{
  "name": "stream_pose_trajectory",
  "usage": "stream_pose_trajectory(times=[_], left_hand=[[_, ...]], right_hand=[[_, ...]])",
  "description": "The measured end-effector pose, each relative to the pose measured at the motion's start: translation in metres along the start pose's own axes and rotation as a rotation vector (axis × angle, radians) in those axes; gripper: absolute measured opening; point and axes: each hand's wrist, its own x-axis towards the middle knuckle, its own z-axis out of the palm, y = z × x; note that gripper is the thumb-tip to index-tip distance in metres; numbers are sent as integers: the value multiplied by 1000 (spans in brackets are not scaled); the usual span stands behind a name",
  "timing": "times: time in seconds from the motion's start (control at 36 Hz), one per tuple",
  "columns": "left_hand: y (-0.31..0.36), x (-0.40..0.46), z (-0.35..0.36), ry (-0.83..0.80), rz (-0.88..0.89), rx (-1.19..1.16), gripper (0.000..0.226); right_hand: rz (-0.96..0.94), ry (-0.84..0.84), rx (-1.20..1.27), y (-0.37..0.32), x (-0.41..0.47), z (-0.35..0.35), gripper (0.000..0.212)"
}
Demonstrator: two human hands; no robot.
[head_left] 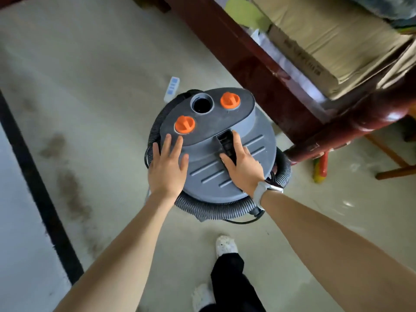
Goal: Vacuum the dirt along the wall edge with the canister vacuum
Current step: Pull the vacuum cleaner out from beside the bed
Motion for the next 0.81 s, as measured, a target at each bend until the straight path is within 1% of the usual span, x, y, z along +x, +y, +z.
stream_pose_trajectory(times=[0.19, 0.31, 0.42, 0.56, 0.69, 0.81], left_hand=[[-16, 45, -16, 34, -122, -76, 53], [-27, 61, -27, 6, -170, -80, 54], [-43, 71, -35, -31, -164, -69, 58], [-58, 77, -38, -40, -136, -98, 58], [-71, 93, -43, -38, -99, -163, 55], [-85, 97, -45, 0, 0, -148, 54]], right_hand=[[-56, -52, -32, -38, 57, 2, 68], [-77, -74, -69, -58, 76, 1, 68], [-91, -84, -113, -72, 89, 2, 69], [-113, -38, -190, -82, 98, 6, 68], [-90, -17, -157, -90, 95, 15, 68], [-80, 14, -69, -94, 85, 25, 68]])
